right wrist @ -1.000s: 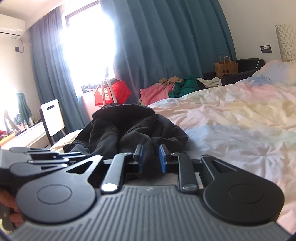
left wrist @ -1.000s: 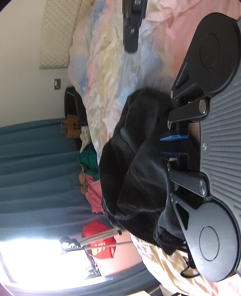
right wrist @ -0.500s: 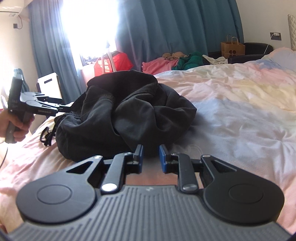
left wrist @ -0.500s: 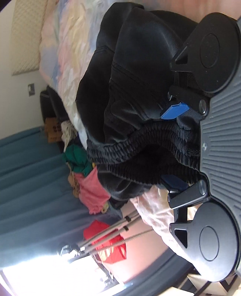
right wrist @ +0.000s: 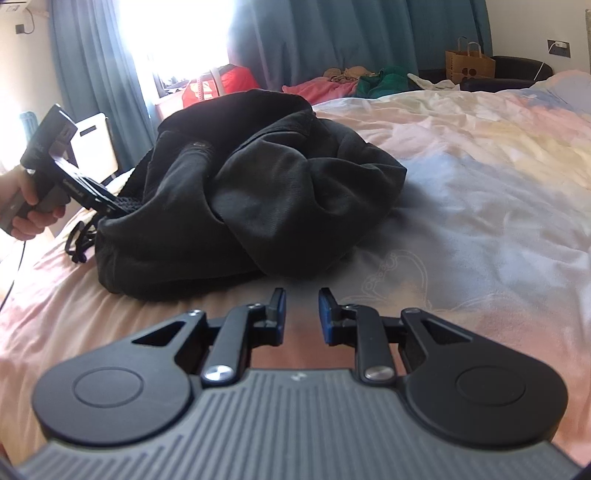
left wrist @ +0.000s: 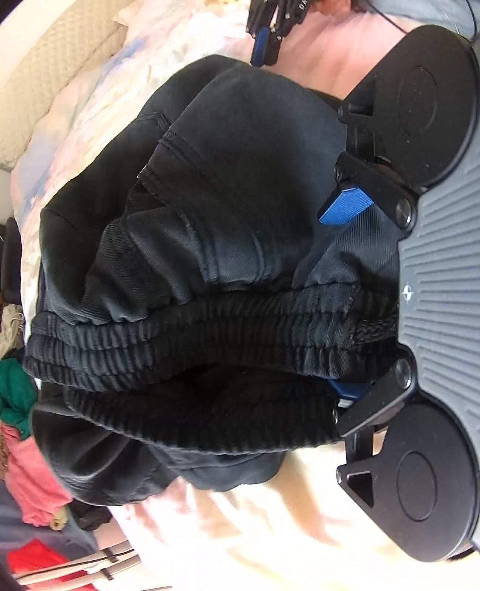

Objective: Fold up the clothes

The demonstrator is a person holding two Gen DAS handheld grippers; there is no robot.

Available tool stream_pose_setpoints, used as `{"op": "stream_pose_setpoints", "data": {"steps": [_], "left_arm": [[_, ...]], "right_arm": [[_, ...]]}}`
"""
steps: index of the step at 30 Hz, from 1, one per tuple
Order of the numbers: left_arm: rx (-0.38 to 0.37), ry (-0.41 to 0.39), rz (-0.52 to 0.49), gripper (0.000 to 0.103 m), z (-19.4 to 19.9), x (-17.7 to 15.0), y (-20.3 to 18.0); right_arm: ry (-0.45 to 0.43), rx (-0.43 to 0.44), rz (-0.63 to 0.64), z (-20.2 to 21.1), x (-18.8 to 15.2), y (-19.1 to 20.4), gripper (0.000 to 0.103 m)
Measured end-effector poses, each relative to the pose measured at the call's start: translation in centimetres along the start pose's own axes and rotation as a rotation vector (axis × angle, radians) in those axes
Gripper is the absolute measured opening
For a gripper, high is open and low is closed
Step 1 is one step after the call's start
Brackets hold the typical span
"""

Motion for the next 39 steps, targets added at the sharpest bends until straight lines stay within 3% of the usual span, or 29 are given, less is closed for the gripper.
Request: {"op": "stream_pose_setpoints", "data": {"steps": [2,4,8,13,16,22,23,25,27,29,31,33,35,37,38,39], "left_arm": [[-0.095,0.023,0.073,0.075,0.0,-1.3,-0.6],[-0.075,-0.041,0.046,0.070,0.9,-2.5,-3.0],[0.027,-0.161,0.021,0.039,2.9,-4.8,-9.2],[0.064,-0.289,0.089,0.028,5.8,-7.2,-16.5],[-0.006,-0.360,0.146,0.023,8.0,-7.7,-21.0],[-0.157,-0.457,0.146,0.021,9.8,-8.9,-31.2],[-0.161,-0.464,0.150,0.022,9.2,-9.4,-32.9],[-0.074,-0.468,0.111,0.021,7.0,-10.7,-35.7],[-0.037,-0.467,0.116,0.021,5.0,-11.8,-36.5],[-0.071,-0.481,0.176,0.021,3.1,-12.7,-36.3],[-0.061,-0.495,0.226,0.022,2.3,-13.2,-35.5],[-0.012,-0.529,0.239,0.024,3.9,-14.6,-34.7],[0.016,-0.594,0.239,0.042,5.9,-17.0,-33.7],[0.070,-0.664,0.227,0.053,7.1,-18.2,-33.3],[0.096,-0.698,0.221,0.056,7.7,-18.8,-33.1],[0.118,-0.712,0.225,0.056,7.8,-19.1,-32.8]], "right_arm": [[-0.010,0.001,0.011,0.2,0.1,0.2,0.023],[-0.029,0.000,0.023,0.7,0.3,0.4,0.023],[-0.072,-0.005,0.046,1.8,0.8,0.7,0.023],[-0.127,0.007,0.030,3.8,1.4,0.5,0.023],[-0.173,0.032,0.003,5.8,2.0,0.0,0.023],[-0.266,0.112,-0.072,10.7,3.8,-2.6,0.023],[-0.268,0.129,-0.075,11.5,4.0,-3.2,0.023],[-0.282,0.151,-0.088,12.7,4.2,-4.4,0.023],[-0.280,0.178,-0.090,13.3,4.2,-5.3,0.023],[-0.264,0.196,-0.082,13.3,4.1,-5.6,0.023],[-0.242,0.220,-0.087,12.8,3.8,-5.3,0.023],[-0.213,0.242,-0.094,11.8,3.5,-4.8,0.023],[-0.172,0.231,-0.078,10.5,3.1,-3.9,0.023],[-0.136,0.201,-0.069,9.4,2.7,-3.5,0.023],[-0.119,0.181,-0.066,8.8,2.5,-3.3,0.029],[-0.106,0.165,-0.070,8.4,2.3,-3.3,0.045]]}}
Point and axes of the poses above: each gripper's, at about its wrist camera, not at the fingertips, and z roughly against the way its jaws point, y to its left, x to its top, the point moved 2 cm from there along -z, roughly the way its jaws point, and after that the axes turned 7 degrees about y, right-handed, at the moved point
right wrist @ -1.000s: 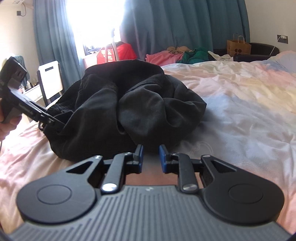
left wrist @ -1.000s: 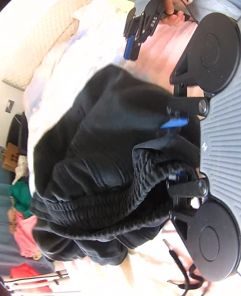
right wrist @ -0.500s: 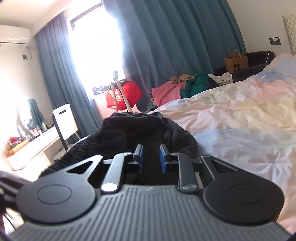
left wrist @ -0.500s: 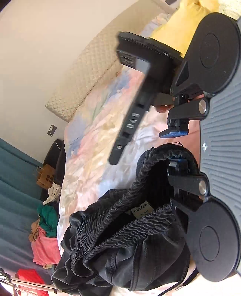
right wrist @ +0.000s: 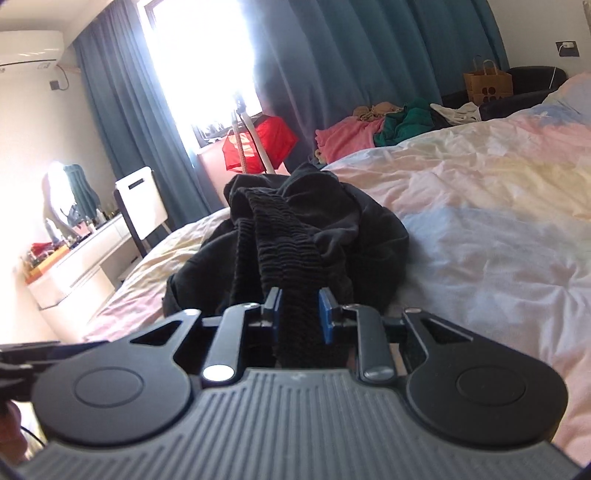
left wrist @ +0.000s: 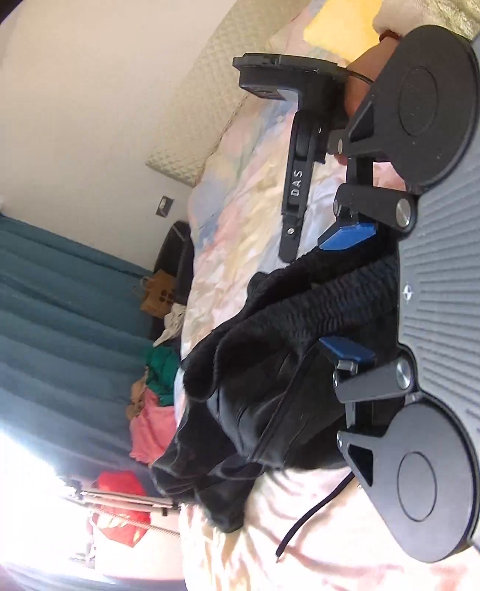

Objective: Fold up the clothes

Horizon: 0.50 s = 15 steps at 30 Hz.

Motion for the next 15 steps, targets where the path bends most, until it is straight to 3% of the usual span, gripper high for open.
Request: {"op": "stream_pose_setpoints", "data": {"steps": [2,3,7,10,11,13,15], "left_arm": [[0.035,-0.019,0.021,0.056,-0.6,0.3,0.3],[0.042,-0.025,0.031,0.056,-0.5,0.4,0.8],[0.082,-0.029,0.067,0.063,-2.1,0.5,2.1],[0.089,-0.027,0.085,0.065,-4.0,0.5,3.1],[0.092,-0.020,0.088,0.067,-4.4,0.5,3.3],[0.089,-0.007,0.081,0.070,-5.4,0.4,3.2],[0.077,0.005,0.066,0.073,-6.4,0.6,2.7]], "right_arm": [[0.002,0.006,-0.028,-0.2,-0.2,-0.4,0.067],[0.003,0.016,-0.034,-0.3,-0.2,-0.4,0.071],[0.022,0.035,0.017,-0.6,0.1,0.5,0.071],[0.079,-0.017,0.071,-1.6,-0.2,1.1,0.070],[0.106,-0.041,0.081,-2.1,-0.5,1.2,0.068],[0.155,-0.080,0.060,-3.3,-1.2,0.6,0.056],[0.160,-0.098,-0.002,-3.9,-1.7,-0.4,0.029]]}}
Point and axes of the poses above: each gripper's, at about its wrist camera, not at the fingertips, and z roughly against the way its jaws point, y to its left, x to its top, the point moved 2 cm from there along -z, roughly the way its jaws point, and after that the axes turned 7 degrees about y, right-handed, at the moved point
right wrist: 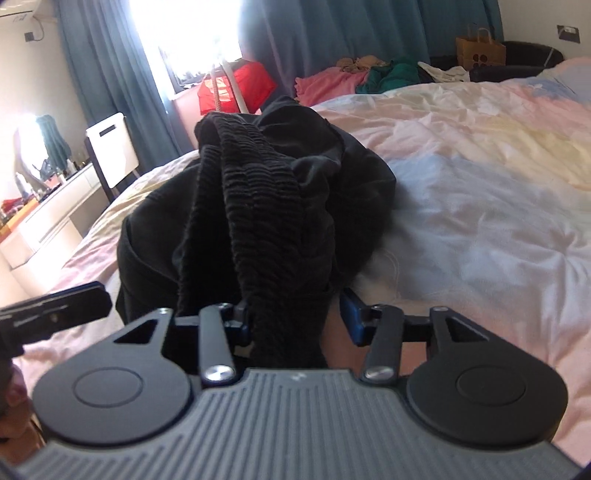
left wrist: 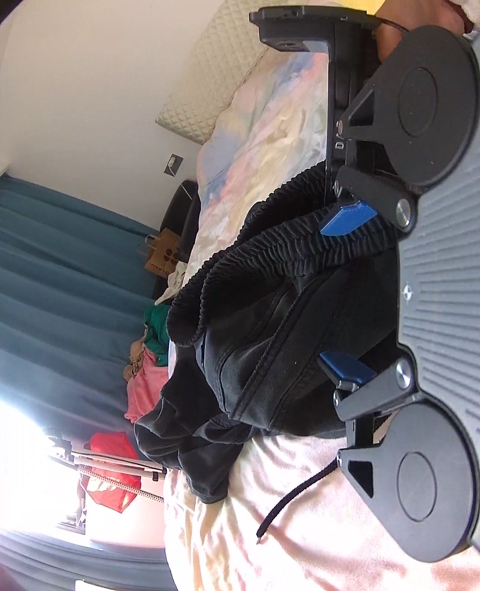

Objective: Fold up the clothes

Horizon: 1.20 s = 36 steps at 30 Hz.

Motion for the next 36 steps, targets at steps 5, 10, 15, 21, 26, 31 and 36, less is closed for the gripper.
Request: {"op": "stream_pose_setpoints", "data": {"steps": [5,10,15,21,26,31,36], "left_arm": [[0.019,-0.010,-0.048,0.081,-2.6,2.2,-2.6],[0.067,0.007,-0.031,0.082,-5.9,5.4,-5.0],[0.214,0.135,-0.045,0.072,-10.1,6.4,-6.5],[0.296,0.114,-0.142,0.014,-10.2,6.6,-7.7],[0.304,-0.021,-0.080,0.011,-6.6,9.7,-8.1],[0.160,-0.173,-0.046,0.013,-2.0,15.8,-12.2],[-0.106,-0.286,0.083,0.013,3.5,20.2,-16.1]], "right_arm": [[-0.062,0.000,-0.142,0.8,0.2,-1.9,0.014],[-0.167,0.012,-0.177,3.5,1.1,-2.4,0.013],[-0.252,0.024,-0.211,5.5,2.0,-3.6,0.013],[-0.302,-0.033,-0.215,6.1,2.7,-4.8,0.013],[-0.366,-0.128,-0.282,7.9,5.3,-8.2,0.012],[-0.477,-0.186,-0.247,13.8,13.7,-10.5,0.012],[-0.636,-0.279,-0.081,22.2,25.2,-7.0,0.012]]}}
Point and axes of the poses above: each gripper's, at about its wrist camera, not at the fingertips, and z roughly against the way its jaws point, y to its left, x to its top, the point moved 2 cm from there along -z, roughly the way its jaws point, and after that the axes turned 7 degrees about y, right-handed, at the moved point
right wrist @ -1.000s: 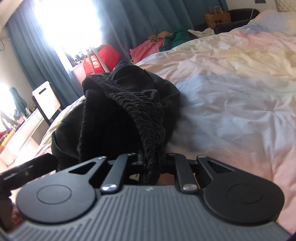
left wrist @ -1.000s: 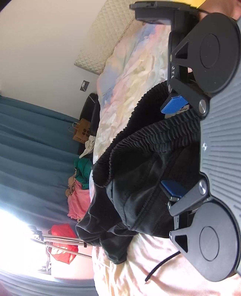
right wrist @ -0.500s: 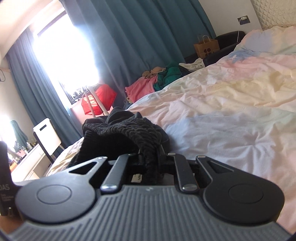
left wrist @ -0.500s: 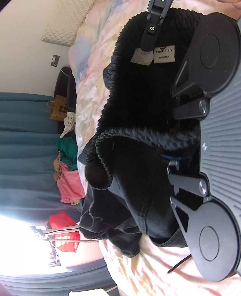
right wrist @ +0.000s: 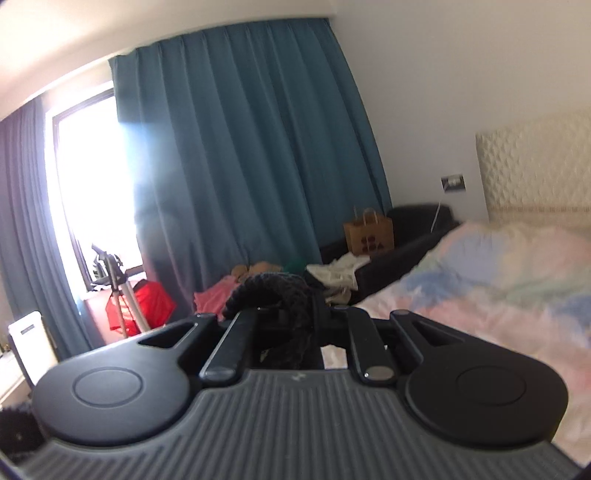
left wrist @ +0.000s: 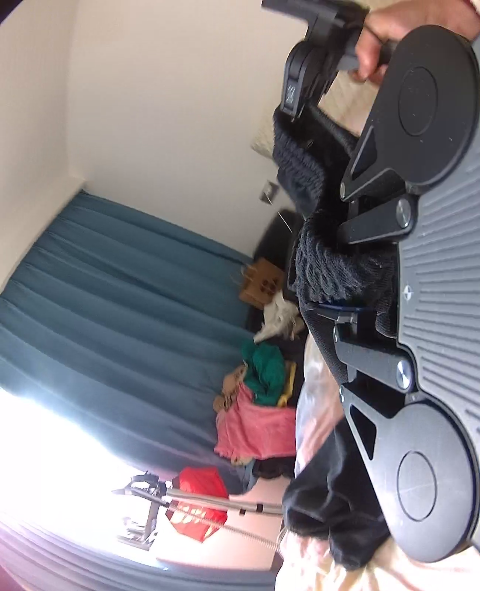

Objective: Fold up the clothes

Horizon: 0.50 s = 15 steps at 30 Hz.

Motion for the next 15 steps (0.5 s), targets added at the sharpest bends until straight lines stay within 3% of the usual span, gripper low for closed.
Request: {"op": "stream_pose_setpoints", "data": {"steps": [2,4,7,10,13,15], "left_arm": [[-0.146,-0.039,0.100,0.014,2.0,2.1,-0.9],[-0.230,-0.099,0.147,0.014,4.3,4.2,-1.5],[-0.271,-0.197,0.160,0.014,8.6,7.0,-0.7],[-0.205,-0.282,0.221,0.015,13.5,8.3,4.2],[-0.074,-0.337,0.319,0.015,18.7,8.0,12.2],[0.029,-0.358,0.405,0.015,21.9,6.4,18.6]], "right_arm": [[-0.064,0.011,0.052,0.5,5.4,2.9,0.012],[-0.123,0.027,0.119,1.0,9.4,6.5,0.012],[-0.202,0.100,0.262,1.5,13.5,15.1,0.012],[-0.205,0.224,0.398,0.1,13.2,26.7,0.012],[-0.141,0.339,0.505,-2.5,8.3,37.9,0.012],[-0.080,0.432,0.547,-4.1,2.6,45.5,0.012]]}}
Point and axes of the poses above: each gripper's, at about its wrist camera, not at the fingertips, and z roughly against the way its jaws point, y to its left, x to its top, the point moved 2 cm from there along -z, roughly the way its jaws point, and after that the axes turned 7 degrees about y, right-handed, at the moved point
